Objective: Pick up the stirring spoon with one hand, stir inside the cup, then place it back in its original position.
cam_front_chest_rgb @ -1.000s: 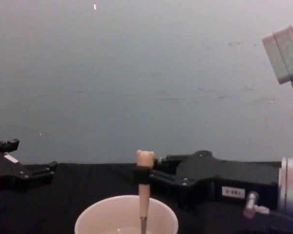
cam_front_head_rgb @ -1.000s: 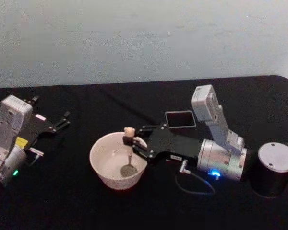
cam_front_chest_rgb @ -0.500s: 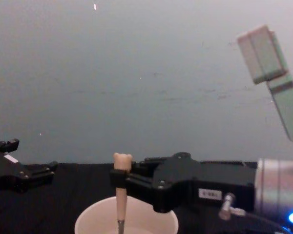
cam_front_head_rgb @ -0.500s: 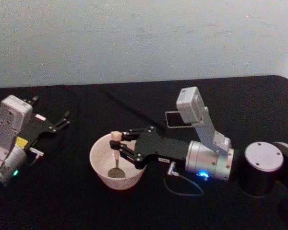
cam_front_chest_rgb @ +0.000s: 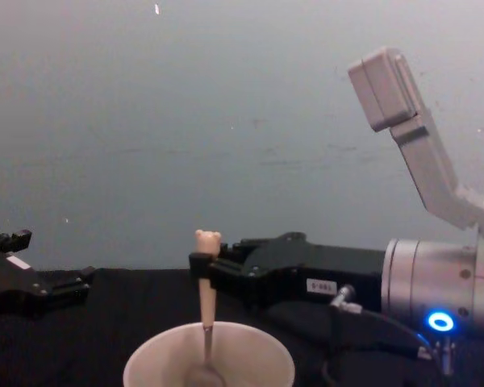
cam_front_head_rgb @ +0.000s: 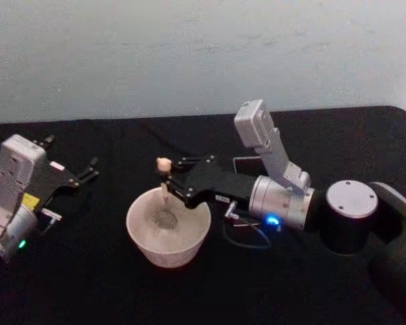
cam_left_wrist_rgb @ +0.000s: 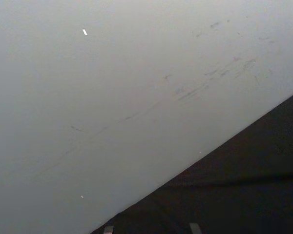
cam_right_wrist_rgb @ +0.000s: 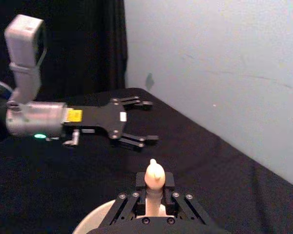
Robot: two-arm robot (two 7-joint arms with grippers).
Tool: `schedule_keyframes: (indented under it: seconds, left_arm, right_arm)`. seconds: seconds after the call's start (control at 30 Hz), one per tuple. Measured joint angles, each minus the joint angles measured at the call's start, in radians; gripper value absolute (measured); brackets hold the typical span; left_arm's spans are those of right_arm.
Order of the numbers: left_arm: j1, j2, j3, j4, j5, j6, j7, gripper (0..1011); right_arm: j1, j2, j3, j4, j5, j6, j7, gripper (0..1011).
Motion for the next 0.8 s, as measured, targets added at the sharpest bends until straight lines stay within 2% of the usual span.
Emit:
schedule_keyframes:
  seconds: [0.13, 0.3, 0.47, 0.8]
  left_arm:
    - [0.0, 0.0, 0.0, 0.0, 0.0, 0.0, 0.0, 1001]
    - [0.0, 0.0, 0.0, 0.0, 0.0, 0.0, 0.0, 1001]
    - [0.0, 0.0, 0.0, 0.0, 0.0, 0.0, 0.0, 1001]
    - [0.0, 0.0, 0.0, 0.0, 0.0, 0.0, 0.0, 1001]
  right_arm:
    - [0.007, -0.002, 0.009, 0.013, -0.005, -0.003, -0.004, 207]
    - [0.001, 0.015, 0.02, 0.007, -0.016, -0.015, -0.003, 207]
    - [-0.033, 0.057, 0.026, -0.044, -0.02, -0.022, 0.016, 207]
    - [-0.085, 0.108, 0.026, -0.12, -0.012, -0.022, 0.046, 207]
